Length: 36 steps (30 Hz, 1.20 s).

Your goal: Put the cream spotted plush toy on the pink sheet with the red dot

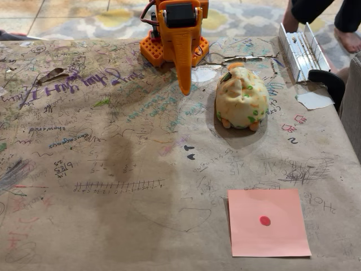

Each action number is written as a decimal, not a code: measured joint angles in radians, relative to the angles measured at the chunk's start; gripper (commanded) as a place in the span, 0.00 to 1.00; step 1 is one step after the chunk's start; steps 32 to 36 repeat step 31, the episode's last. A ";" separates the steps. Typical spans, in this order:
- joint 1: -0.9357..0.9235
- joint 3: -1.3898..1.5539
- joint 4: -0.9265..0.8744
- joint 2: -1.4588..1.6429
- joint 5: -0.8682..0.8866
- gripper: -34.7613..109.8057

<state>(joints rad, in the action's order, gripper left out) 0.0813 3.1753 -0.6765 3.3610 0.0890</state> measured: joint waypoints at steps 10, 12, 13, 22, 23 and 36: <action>0.000 0.000 0.000 0.000 -0.018 0.24; 0.002 0.000 0.000 0.000 -0.018 0.24; 0.011 0.000 0.000 0.000 -0.018 0.24; 0.018 0.000 0.000 0.000 -0.035 0.24; 0.018 0.000 0.000 0.000 -0.035 0.24; 0.018 0.000 0.000 0.000 -0.025 0.24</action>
